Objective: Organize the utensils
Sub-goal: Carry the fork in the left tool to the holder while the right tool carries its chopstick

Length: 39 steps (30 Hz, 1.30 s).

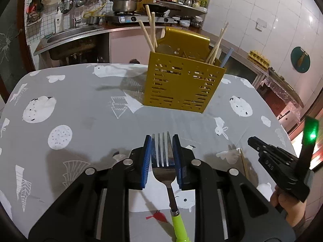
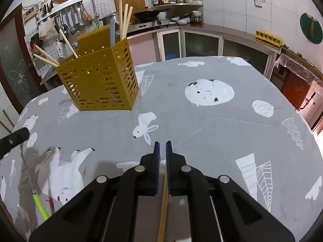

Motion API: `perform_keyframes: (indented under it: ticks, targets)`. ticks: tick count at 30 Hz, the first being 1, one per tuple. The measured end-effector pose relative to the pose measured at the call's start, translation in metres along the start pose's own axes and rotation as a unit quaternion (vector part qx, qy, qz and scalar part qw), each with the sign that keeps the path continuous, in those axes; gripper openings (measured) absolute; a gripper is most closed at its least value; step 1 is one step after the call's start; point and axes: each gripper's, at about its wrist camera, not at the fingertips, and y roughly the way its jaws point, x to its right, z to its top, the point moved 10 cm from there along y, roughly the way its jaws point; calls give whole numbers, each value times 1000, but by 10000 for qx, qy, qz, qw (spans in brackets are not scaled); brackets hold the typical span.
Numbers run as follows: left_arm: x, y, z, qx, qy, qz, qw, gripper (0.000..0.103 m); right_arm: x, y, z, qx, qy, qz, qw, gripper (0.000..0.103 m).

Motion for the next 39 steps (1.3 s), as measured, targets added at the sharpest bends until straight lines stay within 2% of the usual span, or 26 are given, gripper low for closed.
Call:
perform_keyframes:
  ticks: [3,5,7,10,11,18,24,30,39]
  targets:
    - [-4,5,0,-45,-42,-5,10000,20,3,11,-3,-128,58,-94,9999,12]
    - [-6,9,-1,-93,-69,-16,9999,20,4,18,-5,-206,111,-114,9997,41]
    - [-8,13,-2,-116,-65,-5,9999,20,4,20,-8,-221,53,-133,9997,43]
    - [-9,19,-4,-188,-45,11,9998,20,3,27,-14,-385,40,-127,9992,37]
    - [-8,22,-4,-230,-61,-6,9997,20,3,29,-15,-426,45,-118,9990,28]
    - [-5,25,-4,-214,28,-13,9998,20,6,37,-14,-471,147,-196,9986,4]
    - [-8,17,1,-89,60,-24,9999,20,3,7,2,-9,252,-37,9997,4]
    - [-12,3,4,143,98,-61,9998,20,-6,-41,29,714,179,131,9972,4]
    - [-17,-33,14,682,347,-160,9969,19,-29,-117,61,1946,7,290,9805,4]
